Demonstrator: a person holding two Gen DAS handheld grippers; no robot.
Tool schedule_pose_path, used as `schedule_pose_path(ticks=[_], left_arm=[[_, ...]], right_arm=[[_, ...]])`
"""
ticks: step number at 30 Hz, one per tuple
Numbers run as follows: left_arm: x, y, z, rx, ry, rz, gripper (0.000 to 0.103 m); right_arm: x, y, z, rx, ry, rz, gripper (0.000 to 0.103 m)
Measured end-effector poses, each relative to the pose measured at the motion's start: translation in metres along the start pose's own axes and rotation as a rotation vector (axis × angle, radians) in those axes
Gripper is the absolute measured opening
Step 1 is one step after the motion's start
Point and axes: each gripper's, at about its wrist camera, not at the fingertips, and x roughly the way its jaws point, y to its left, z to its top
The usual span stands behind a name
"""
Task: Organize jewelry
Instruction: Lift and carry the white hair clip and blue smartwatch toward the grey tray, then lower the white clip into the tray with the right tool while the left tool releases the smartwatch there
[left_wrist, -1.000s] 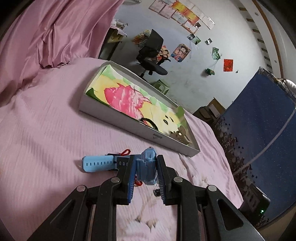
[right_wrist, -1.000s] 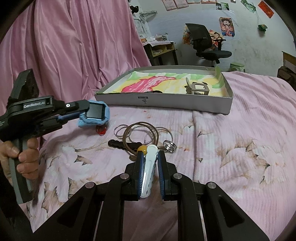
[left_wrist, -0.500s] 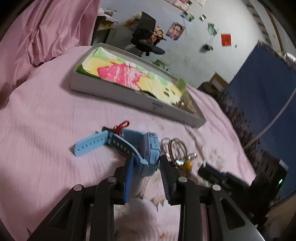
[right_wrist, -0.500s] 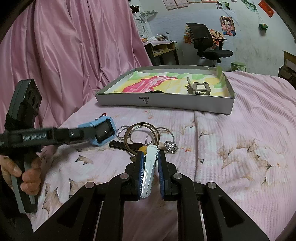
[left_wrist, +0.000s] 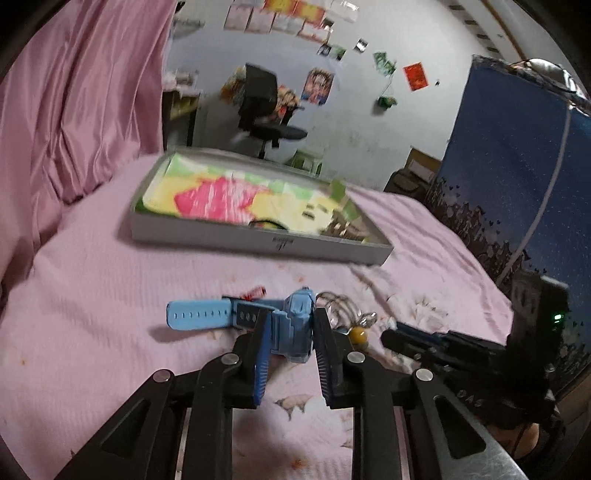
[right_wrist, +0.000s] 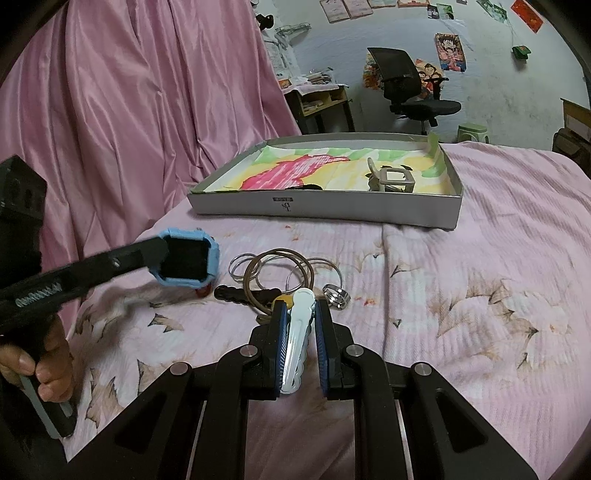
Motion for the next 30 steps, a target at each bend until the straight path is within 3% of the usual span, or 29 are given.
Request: schedule_pose_path(ticks=[4, 10, 17, 24, 30], left_arm=[[-0.008, 0.001, 0.007, -0.019, -0.039, -0.030, 0.021], [-0.007, 0.019, 0.025, -0.143, -0.054, -0.110, 0.021], [0.002, 0.020, 0.036, -0.126, -0.093, -0.079, 0.021], [0.018, 0.021, 0.057, -0.110, -0.158, -0.050, 0.021], [0.050, 0.030, 0.086, -0.138, -0.174, -0.049, 0.021]], right_arm=[[-0.001, 0.000, 0.000, 0.001, -0.005, -0.001, 0.013], [-0.005, -0.002, 0.007, 0.000, -0.047, 0.002, 0.014], [-0.010, -0.001, 0.031, -0.027, -0.152, 0.012, 0.014], [0.010, -0.006, 0.079, -0.070, -0.252, 0.010, 0.014], [0.044, -0.016, 0.108, -0.062, -0.248, 0.000, 0.014]])
